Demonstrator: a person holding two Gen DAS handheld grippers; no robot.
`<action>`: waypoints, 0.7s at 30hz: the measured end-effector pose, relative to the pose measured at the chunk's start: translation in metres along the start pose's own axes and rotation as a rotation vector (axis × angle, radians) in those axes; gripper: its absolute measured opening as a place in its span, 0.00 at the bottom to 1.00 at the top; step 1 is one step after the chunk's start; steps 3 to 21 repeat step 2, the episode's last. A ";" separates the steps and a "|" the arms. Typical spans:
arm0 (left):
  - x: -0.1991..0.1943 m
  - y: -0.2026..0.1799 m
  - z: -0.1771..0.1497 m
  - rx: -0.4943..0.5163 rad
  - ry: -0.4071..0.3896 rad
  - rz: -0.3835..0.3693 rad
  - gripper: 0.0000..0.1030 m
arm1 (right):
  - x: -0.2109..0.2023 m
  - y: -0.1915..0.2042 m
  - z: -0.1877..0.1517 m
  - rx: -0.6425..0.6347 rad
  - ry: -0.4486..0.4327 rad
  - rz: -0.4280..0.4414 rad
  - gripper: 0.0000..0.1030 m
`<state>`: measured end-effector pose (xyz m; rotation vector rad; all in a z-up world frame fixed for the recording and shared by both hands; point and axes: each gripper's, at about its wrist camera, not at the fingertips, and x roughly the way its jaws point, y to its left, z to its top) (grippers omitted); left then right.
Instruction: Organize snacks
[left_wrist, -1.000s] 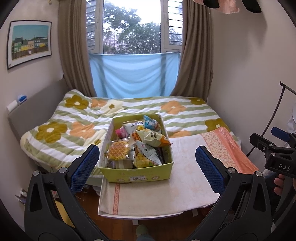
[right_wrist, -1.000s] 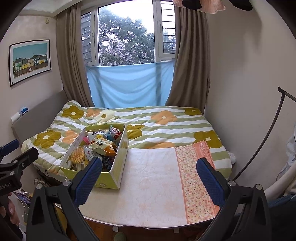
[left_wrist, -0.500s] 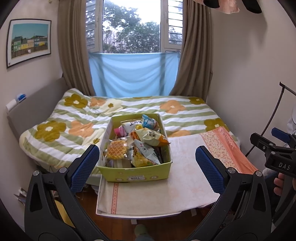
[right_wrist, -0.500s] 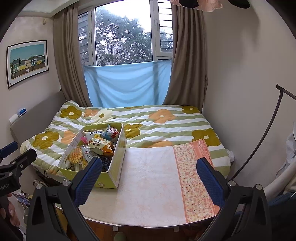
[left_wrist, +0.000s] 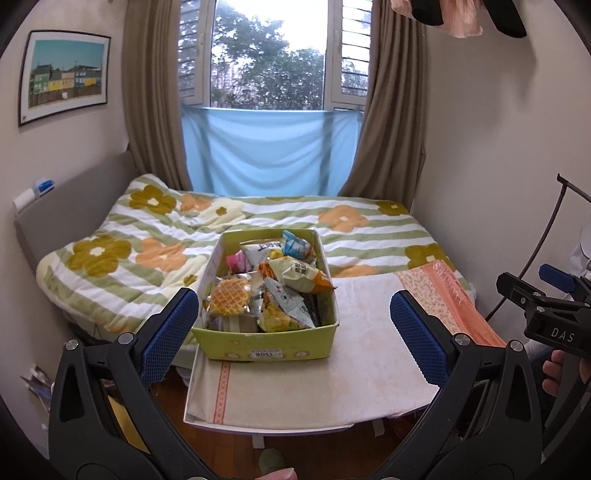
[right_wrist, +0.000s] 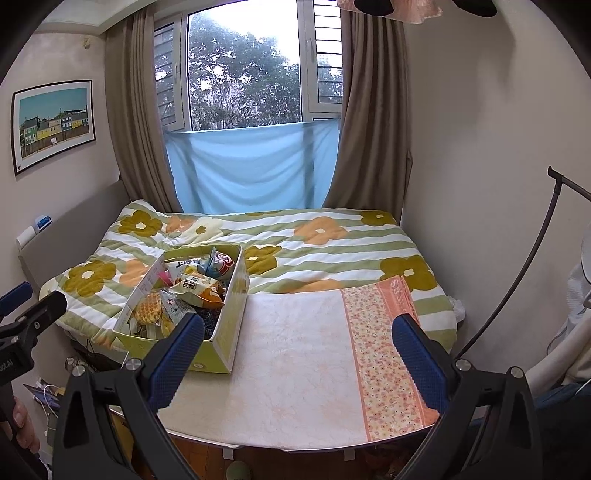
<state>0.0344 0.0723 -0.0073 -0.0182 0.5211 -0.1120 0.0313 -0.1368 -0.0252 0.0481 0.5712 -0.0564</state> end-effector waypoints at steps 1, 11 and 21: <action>0.000 0.000 -0.002 0.004 -0.001 0.007 1.00 | 0.000 -0.001 -0.001 0.001 0.002 0.000 0.99; 0.000 0.000 -0.003 0.008 0.004 0.015 1.00 | 0.001 -0.001 -0.001 0.000 0.006 0.001 0.99; 0.000 0.000 -0.003 0.008 0.004 0.015 1.00 | 0.001 -0.001 -0.001 0.000 0.006 0.001 0.99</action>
